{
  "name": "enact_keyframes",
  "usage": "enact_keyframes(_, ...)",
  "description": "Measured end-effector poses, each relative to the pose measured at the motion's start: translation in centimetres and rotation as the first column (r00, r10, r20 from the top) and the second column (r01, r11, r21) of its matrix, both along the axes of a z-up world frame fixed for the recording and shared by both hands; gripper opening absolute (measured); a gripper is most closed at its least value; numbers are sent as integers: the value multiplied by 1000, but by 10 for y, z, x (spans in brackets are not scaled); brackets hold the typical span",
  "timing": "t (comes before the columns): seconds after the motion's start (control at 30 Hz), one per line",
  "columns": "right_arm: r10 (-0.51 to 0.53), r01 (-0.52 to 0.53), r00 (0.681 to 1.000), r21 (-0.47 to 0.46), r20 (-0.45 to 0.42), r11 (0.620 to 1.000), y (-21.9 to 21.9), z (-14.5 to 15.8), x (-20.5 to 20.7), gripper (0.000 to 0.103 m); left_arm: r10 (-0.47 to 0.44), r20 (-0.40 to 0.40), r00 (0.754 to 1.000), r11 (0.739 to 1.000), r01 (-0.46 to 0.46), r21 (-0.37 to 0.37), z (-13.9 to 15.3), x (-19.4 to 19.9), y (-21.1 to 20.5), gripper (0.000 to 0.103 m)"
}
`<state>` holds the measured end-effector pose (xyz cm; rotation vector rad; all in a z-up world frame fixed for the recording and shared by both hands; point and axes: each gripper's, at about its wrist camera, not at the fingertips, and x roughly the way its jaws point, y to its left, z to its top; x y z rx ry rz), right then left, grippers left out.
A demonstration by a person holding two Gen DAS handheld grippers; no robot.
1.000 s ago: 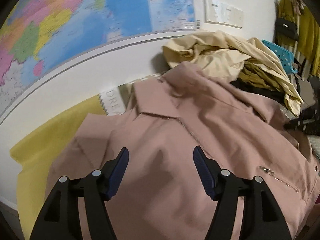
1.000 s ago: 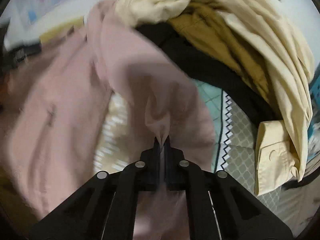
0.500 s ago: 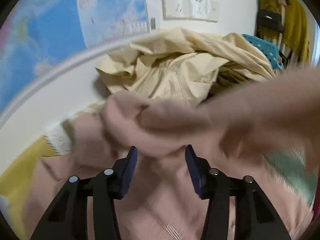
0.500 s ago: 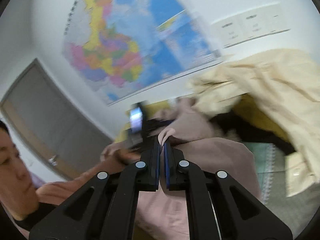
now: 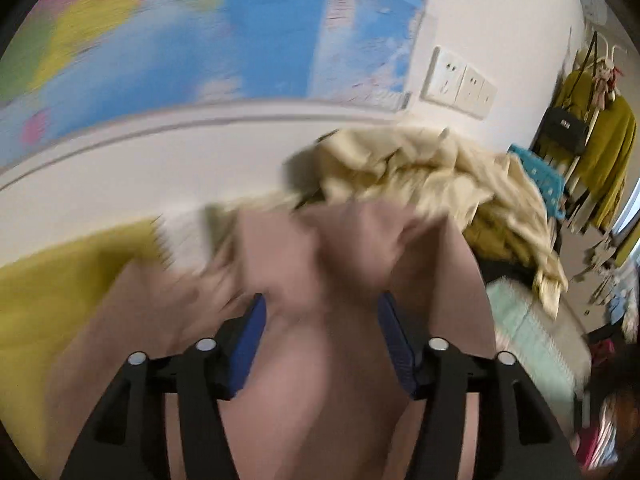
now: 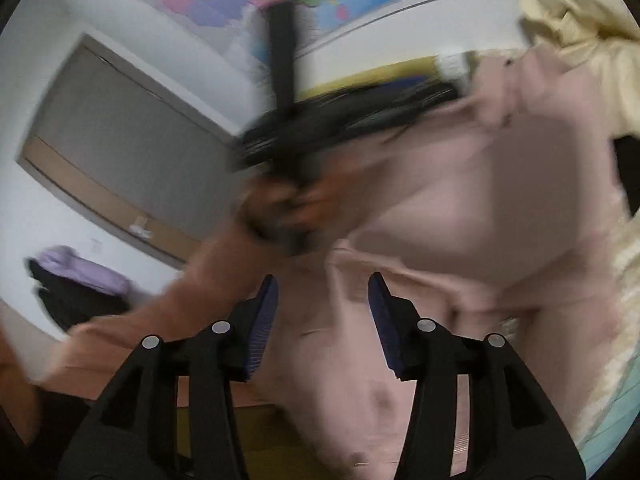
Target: Fold large clothes
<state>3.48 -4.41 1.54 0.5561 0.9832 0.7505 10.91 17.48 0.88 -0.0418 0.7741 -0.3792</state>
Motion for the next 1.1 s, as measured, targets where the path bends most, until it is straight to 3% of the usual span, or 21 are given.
enact_keyframes(0.07,-41,41,999,46,8,998,-19,2,5,48,-16,-17,1000,1000,17,15,-4,-26,15,59)
enact_keyframes(0.1,-88,88,996,17,34,996,-32,6,7,52,-36,-40,999,999,37,27,-11,-43,21,62)
enact_keyframes(0.2,-259,276,959,-184,111,943,-58,14,18,71,-130,-108,986,991,130,-10,-26,-82,18,68)
enact_keyframes(0.23,-293,314,949,-230,121,921,-64,12,22,73,-162,-125,979,987,160,-28,-30,-94,14,70)
enact_keyframes(0.3,-364,369,929,-276,71,887,-80,-4,36,75,-217,-141,966,976,213,-40,-37,-115,5,72)
enact_keyframes(0.37,-375,364,927,-231,-4,902,-91,-25,46,74,-280,-159,947,959,268,-91,-41,-130,-10,78)
enact_keyframes(0.47,-357,340,930,-163,-84,926,-95,-48,55,57,-346,-176,921,936,327,-129,-44,-137,-29,81)
enact_keyframes(0.6,-345,333,938,-178,-40,926,-87,-40,59,8,-403,-169,899,913,384,-138,-41,-145,-42,81)
enact_keyframes(0.67,-360,351,933,-166,-26,921,-86,-33,67,4,-445,-152,883,892,422,-161,-37,-153,-45,80)
enact_keyframes(0.73,-381,376,925,-130,-12,918,-92,-24,72,3,-446,-144,883,893,428,-141,-36,-158,-47,71)
enact_keyframes(0.77,-384,381,923,-113,-7,918,-94,-21,76,3,-439,-166,883,898,421,-130,-39,-156,-49,55)
enact_keyframes(0.8,-396,394,918,-88,-7,915,-97,-17,78,3,-431,-188,882,902,414,-127,-42,-155,-49,26)
enact_keyframes(0.87,-420,419,908,-46,-7,907,-104,-10,85,3,-373,-262,890,928,359,-103,-53,-142,-43,2)
enact_keyframes(0.9,-439,439,898,-30,-11,898,-106,-6,90,3,-352,-265,898,936,337,-103,-53,-139,-37,2)
enact_keyframes(0.93,-455,455,891,-16,-12,891,-110,-4,93,2,-304,-245,921,952,289,-97,-49,-132,-22,1)
enact_keyframes(1.03,-494,494,869,-16,9,869,-119,2,102,1,-126,-216,968,991,112,-77,-34,-107,27,1)
enact_keyframes(1.1,-518,519,855,-62,26,853,-119,3,110,4,15,-213,977,999,-22,-30,-27,-99,57,1)
